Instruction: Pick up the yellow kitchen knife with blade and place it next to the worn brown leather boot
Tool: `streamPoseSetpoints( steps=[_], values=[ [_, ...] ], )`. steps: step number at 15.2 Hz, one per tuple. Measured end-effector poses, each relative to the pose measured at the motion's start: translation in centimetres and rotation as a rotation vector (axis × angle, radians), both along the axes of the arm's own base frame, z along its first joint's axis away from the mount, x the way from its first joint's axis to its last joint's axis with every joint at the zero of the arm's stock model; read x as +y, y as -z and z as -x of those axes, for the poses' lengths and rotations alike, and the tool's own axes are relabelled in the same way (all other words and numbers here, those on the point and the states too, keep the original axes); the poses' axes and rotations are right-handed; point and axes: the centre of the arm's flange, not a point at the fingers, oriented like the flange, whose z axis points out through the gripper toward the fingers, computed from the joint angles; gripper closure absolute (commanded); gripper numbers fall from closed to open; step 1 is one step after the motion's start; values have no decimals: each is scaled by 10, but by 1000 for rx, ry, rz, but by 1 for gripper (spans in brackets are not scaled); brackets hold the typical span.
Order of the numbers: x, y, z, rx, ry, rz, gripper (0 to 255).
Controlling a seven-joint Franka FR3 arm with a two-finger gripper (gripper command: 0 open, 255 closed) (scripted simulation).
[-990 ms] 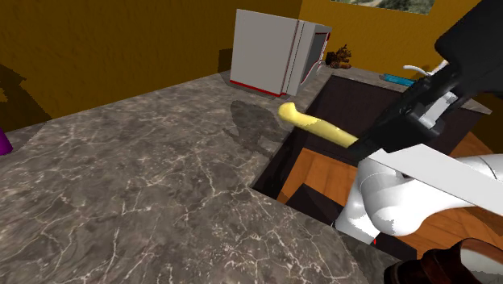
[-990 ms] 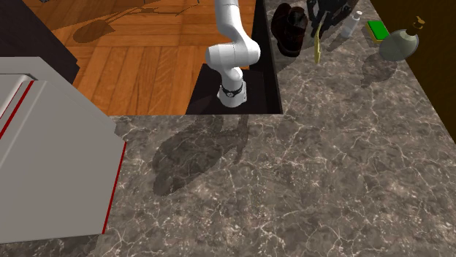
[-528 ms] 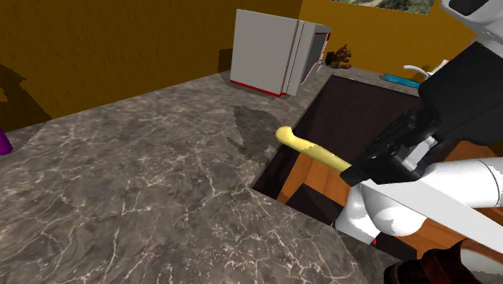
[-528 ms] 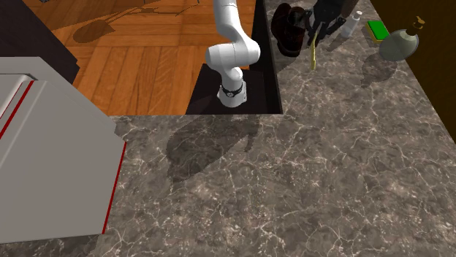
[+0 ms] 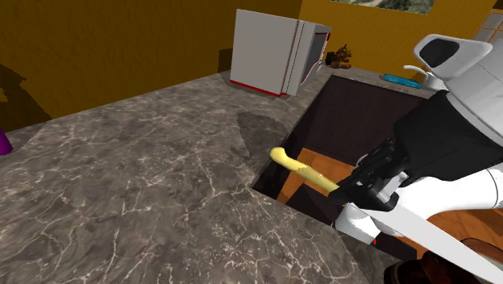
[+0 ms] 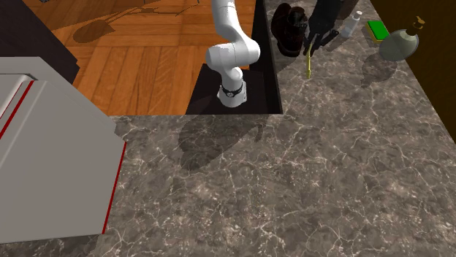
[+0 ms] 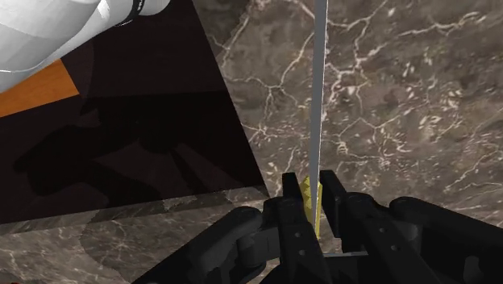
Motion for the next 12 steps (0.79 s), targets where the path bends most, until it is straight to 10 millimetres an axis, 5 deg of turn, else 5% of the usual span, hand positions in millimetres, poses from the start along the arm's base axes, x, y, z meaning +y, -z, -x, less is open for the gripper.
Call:
streamPoseSetpoints(
  steps=[12],
  values=[
    [-1,63,1,0,0,0,255]
  ],
)
